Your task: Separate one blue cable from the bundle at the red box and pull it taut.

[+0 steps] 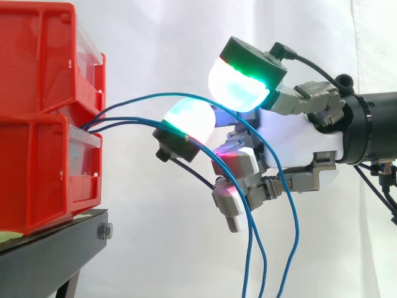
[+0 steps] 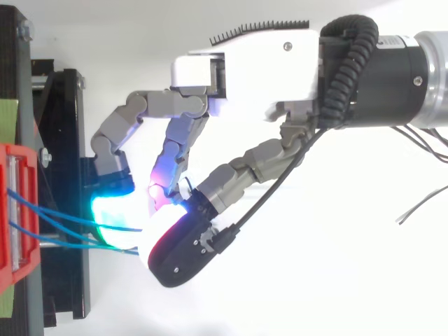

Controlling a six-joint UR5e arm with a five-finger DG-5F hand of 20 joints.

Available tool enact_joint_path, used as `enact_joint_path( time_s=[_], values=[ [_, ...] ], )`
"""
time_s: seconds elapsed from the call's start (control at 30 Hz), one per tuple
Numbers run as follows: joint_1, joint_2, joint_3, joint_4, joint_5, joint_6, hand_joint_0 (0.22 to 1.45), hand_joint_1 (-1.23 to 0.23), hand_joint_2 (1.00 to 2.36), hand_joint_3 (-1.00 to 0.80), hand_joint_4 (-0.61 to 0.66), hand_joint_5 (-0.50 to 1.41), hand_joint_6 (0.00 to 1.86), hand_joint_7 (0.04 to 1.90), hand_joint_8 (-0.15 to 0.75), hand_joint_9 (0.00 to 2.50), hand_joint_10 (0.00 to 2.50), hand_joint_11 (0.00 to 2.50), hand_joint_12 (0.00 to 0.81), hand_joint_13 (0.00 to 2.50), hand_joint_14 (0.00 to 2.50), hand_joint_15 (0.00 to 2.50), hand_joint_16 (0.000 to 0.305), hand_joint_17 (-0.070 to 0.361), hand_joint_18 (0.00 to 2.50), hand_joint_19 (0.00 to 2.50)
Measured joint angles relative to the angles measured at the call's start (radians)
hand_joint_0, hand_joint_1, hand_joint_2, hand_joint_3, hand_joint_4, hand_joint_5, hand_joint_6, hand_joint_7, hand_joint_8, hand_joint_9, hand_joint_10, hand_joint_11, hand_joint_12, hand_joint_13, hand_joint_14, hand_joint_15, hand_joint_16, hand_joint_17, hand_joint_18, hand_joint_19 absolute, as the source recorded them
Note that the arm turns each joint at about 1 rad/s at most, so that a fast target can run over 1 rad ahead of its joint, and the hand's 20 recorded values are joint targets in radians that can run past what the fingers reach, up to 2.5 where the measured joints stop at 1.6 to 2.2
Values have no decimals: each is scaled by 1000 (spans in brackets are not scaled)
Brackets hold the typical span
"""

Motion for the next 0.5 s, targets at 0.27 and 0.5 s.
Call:
enact_joint_path(
  time_s=[0.27,0.5],
  values=[
    [-1,0,0,0,-5,0,591,-773,1015,-328,-169,-67,862,993,219,1220,32,936,284,990,26,720,37,83,771,728],
    [-2,0,0,0,-6,0,590,-786,1019,-281,-188,-63,870,1011,220,1236,33,950,283,1001,26,728,37,84,784,727]
  ],
)
